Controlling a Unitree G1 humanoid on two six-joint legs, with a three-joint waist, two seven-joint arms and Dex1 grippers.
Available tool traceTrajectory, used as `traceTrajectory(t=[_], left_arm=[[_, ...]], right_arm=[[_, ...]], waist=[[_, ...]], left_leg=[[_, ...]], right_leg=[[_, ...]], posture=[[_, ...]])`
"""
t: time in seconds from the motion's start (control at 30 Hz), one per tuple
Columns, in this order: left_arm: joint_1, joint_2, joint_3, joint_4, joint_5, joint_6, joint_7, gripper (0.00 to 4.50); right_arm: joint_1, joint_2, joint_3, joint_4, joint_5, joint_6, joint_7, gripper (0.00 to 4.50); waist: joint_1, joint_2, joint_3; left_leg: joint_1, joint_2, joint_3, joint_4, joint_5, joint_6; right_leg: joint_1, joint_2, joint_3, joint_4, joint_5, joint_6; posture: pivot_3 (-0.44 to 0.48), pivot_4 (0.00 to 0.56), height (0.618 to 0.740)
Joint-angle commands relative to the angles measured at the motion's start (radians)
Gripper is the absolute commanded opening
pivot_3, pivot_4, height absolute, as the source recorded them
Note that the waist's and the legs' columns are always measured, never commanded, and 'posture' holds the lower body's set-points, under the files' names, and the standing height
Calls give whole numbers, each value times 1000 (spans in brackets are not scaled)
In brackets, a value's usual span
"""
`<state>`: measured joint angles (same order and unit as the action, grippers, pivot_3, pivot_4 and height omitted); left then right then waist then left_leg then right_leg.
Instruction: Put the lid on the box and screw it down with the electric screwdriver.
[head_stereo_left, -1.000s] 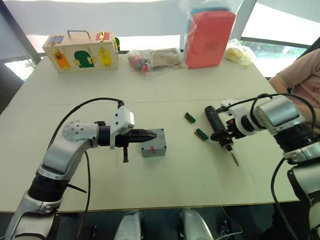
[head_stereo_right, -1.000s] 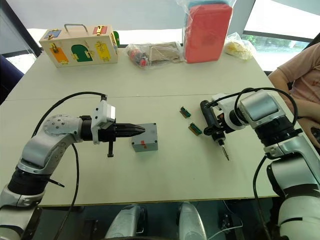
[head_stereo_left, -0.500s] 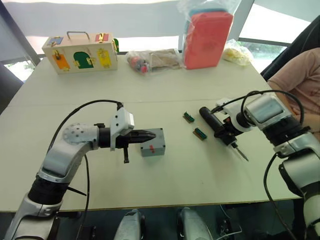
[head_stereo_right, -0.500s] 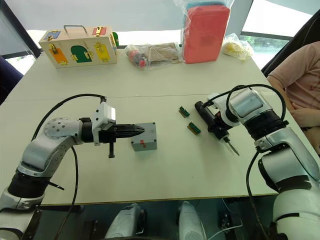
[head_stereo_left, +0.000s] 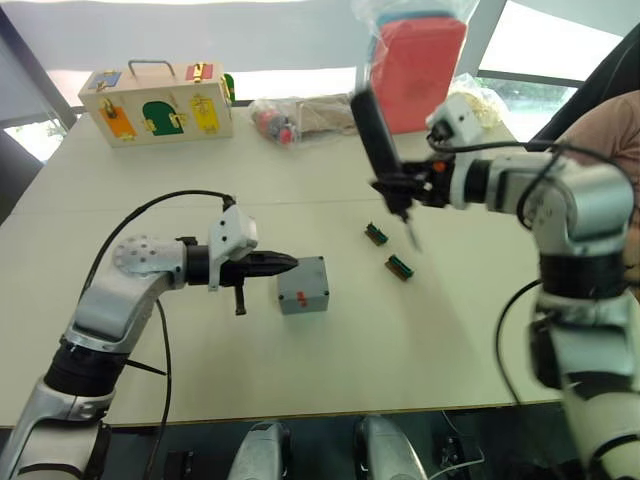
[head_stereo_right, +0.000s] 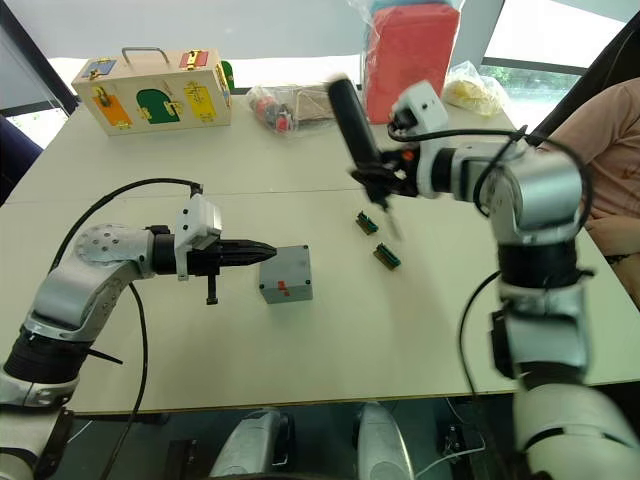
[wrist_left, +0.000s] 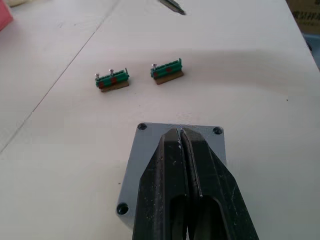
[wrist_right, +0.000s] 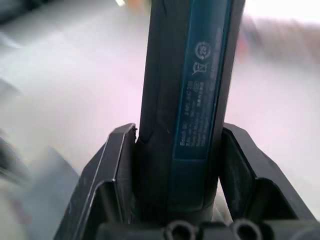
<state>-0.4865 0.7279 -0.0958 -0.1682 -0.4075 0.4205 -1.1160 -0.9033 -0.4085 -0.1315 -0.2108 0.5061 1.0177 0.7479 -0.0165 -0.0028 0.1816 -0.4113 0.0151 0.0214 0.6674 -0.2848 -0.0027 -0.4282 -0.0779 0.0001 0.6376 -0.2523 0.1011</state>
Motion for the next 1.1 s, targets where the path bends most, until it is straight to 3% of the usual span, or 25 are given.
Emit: traceTrajectory(t=[0.03, 0.2, 0.43, 1.1], left_arm=[[-16, 24, 9, 22, 23, -35, -25, 0], [-39, -24, -32, 54, 45, -29, -11, 0], [-42, -92, -81, 123, 101, -53, 16, 0], [-41, -131, -105, 181, 165, -89, 15, 0]], right_arm=[[71, 88, -63, -97, 15, -190, -79, 1862], [286, 257, 87, -128, -78, -560, -98, 1862], [389, 347, 191, -15, -214, -857, -155, 1862], [451, 326, 223, 102, -268, -1019, -185, 1862]], waist=[[5, -1, -1], [7, -2, -1], [-2, -2, 0], [2, -2, -1]], left_leg=[[0, 0, 0, 0, 0, 0], [1, -4, 0, 4, 2, -4], [1, -3, 0, 6, 3, -4], [1, -3, -1, 9, 3, -5]], right_leg=[[0, -1, 0, 0, 0, 0], [5, -4, 1, -1, 3, 2], [2, -2, 1, 4, 2, 3], [2, -2, 1, 9, 1, 2]], posture=[[0, 150, 730], [0, 150, 730], [0, 150, 730], [0, 150, 730]])
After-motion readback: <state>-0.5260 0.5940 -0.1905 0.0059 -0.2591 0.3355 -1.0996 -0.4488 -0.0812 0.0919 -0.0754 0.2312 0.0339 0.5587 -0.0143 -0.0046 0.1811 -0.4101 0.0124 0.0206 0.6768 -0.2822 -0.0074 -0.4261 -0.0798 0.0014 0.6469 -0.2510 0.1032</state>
